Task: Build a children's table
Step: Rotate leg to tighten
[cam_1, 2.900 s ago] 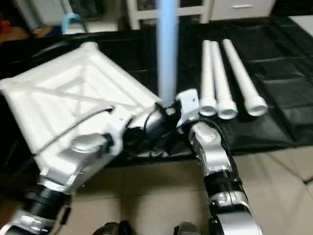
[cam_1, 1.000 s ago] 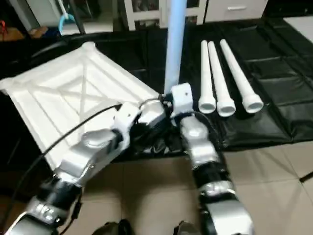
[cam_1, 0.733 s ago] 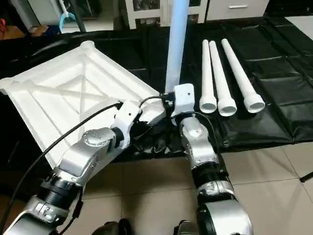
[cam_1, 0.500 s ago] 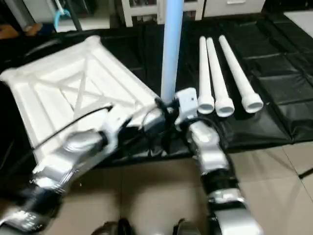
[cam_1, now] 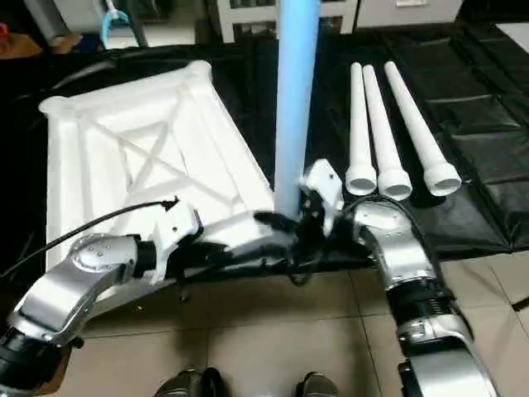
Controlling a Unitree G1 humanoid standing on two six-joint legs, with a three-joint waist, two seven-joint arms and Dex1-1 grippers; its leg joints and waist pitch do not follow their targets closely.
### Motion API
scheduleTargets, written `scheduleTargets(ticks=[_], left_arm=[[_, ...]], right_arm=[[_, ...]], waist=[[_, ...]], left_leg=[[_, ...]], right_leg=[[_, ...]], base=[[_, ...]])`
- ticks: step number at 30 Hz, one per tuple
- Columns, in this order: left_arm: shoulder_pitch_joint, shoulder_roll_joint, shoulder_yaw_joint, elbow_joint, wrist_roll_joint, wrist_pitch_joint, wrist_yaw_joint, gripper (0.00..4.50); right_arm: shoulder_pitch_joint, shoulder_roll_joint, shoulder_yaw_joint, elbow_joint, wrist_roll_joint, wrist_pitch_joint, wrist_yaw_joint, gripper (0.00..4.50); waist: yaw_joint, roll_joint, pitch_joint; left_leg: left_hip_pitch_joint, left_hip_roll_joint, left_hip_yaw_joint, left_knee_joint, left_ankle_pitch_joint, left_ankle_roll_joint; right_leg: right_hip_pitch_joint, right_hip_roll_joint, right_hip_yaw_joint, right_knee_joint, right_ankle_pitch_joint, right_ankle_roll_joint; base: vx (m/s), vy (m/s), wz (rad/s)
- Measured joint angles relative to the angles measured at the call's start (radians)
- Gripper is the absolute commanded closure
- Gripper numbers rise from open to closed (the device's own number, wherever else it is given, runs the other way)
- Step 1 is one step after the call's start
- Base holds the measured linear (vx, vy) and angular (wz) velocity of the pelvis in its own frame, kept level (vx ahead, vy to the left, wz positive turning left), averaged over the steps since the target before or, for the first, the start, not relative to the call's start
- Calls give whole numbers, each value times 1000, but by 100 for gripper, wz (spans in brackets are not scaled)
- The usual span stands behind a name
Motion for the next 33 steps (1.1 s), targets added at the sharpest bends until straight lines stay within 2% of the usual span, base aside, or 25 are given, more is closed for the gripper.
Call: scheduleTargets(ticks=[2, 6, 8, 9, 14, 17, 21, 25, 30, 33], left_arm=[[1, 0, -1, -1, 0, 2, 0, 450], [6, 1, -2, -8, -1, 10, 0, 450], [7, 1, -3, -12, -1, 16, 0, 450], [7, 1, -3, -14, -2, 20, 0, 450], [7, 3, -4, -13, -2, 25, 0, 450], [1, -3, 9, -1, 1, 27, 12, 450], [-45, -100, 16, 83, 50, 0, 135, 450], [-106, -202, 11, 175, 85, 5, 263, 450], [-165, -307, 26, 274, 101, 6, 384, 450], [-179, -331, 31, 297, 113, 4, 403, 450]], right_arm=[[0, 1, 0, 10, 8, 0, 16, 149], [0, 1, 1, 22, 22, 4, 37, 186], [0, 4, 1, 24, 27, 8, 46, 192], [0, 4, 1, 25, 27, 7, 47, 212], [0, 17, 0, 35, 24, -15, 30, 231], [-1, 44, -2, 53, 14, -31, -37, 235], [-45, 88, -12, 84, -42, 15, -295, 238], [-74, 148, -47, 110, -87, 52, -548, 243], [-95, 266, -99, 151, -143, 30, -878, 244], [-102, 307, -108, 169, -164, -1, -986, 245]], waist=[[0, 0, 0], [-2, -2, -1], [-3, -2, -1], [-3, -2, -1], [-6, -4, -2], [-15, -4, -2], [-25, -6, -1], [-25, -5, -1], [-20, -3, -1], [-18, 0, -1]], left_leg=[[0, 0, 4, 0, 0, -1], [2, 0, 14, 1, 1, 1], [1, 0, 15, 3, 2, 2], [1, 0, 15, 3, 2, 2], [2, 0, 16, 4, 2, 3], [3, 0, 15, 4, 2, 3], [9, -1, 16, 3, 2, 2], [14, -7, 16, -3, 2, 2], [14, -10, 16, -17, 2, 2], [14, -12, 17, -24, 2, 2]], right_leg=[[0, -2, 1, 0, 2, -3], [0, -10, -1, 0, 4, -4], [0, -11, -1, 0, 4, -4], [0, -11, -1, 0, 4, -4], [-1, -12, -2, 0, 5, -5], [-1, -12, -2, 1, 6, -4], [3, -13, -1, -2, 4, -2], [3, -16, 1, -4, -1, 7], [3, -16, 2, -14, -2, 9], [4, -17, 2, -22, -2, 9]], base=[[0, 0, 0], [0, 0, 0], [0, 0, 0], [0, 0, 0], [0, 0, 0], [0, 0, 0], [0, 0, 0], [0, 0, 0], [0, 0, 0], [0, 0, 0]])
